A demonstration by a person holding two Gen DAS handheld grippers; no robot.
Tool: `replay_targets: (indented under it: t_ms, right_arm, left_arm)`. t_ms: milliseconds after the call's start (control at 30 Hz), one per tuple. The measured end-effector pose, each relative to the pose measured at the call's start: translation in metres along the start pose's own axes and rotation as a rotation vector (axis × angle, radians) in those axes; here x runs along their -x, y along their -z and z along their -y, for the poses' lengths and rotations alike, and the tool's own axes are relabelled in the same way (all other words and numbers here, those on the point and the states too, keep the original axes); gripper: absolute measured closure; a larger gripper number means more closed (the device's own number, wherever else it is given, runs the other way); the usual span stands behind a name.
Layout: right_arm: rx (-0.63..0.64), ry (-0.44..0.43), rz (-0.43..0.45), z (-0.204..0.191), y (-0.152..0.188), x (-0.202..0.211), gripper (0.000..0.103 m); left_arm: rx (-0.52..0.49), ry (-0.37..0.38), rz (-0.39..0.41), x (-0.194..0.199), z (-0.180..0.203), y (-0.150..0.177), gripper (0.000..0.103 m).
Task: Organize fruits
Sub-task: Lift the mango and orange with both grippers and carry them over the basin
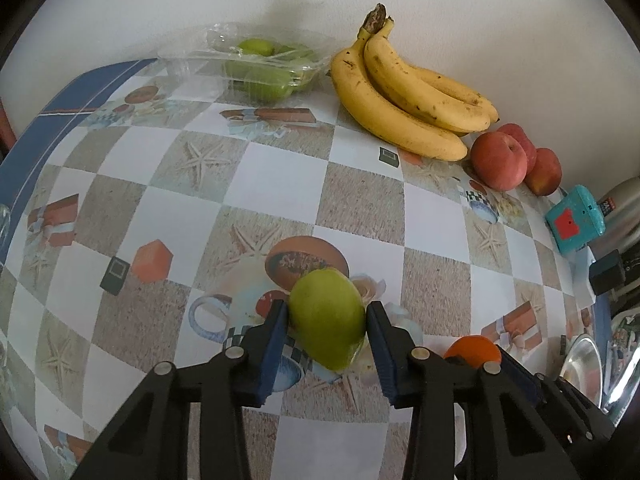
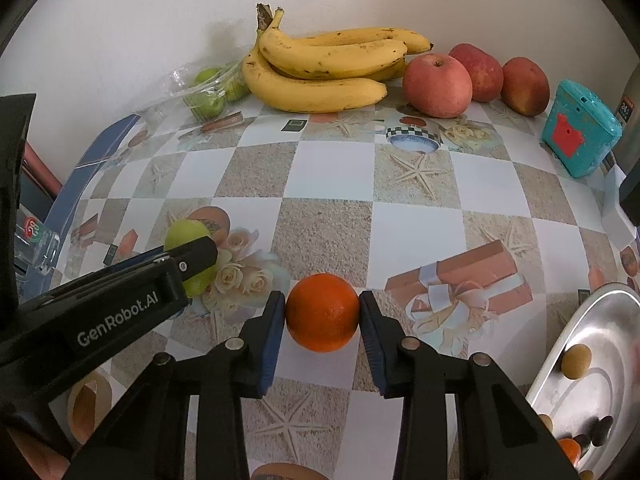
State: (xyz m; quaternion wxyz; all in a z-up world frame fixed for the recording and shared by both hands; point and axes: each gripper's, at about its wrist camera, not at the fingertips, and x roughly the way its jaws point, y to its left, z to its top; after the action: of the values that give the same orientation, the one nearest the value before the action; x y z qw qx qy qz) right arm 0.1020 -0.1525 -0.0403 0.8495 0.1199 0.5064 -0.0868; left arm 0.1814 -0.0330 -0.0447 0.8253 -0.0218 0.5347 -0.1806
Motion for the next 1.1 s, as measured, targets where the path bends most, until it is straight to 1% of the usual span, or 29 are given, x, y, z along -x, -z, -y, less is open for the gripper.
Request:
replay_targets:
  t_ms: [133, 333, 600, 667, 767, 1100]
  right_arm:
    - [0.002, 0.001, 0.004, -0.001, 0.002, 0.007, 0.064]
    - [-0.021, -0.005, 0.007, 0.004, 0.009, 0.019, 0.064]
    - [-0.04, 0.003, 0.025, 0.008, 0.02, 0.046, 0.064]
    - [-0.036, -0.005, 0.032, 0.007, 0.022, 0.053, 0.064]
    - [-0.033, -0.015, 0.04, 0.006, 0.027, 0.063, 0.064]
    - [-0.058, -0.025, 0.037, 0.007, 0.05, 0.089, 0.064]
  left_arm:
    - [-0.006, -0.033, 0.0, 0.006, 0.002, 0.002, 0.06]
    - [-0.004, -0.05, 0.01, 0.022, 0.005, 0.009, 0.06]
    - [-0.004, -0.072, 0.02, 0.047, 0.01, 0.025, 0.06]
    - [0.0, -0.083, 0.011, 0.052, 0.011, 0.03, 0.06]
    - [0.0, -0.094, 0.021, 0.062, 0.012, 0.036, 0.06]
    - [0.025, -0.092, 0.025, 0.086, 0.009, 0.06, 0.06]
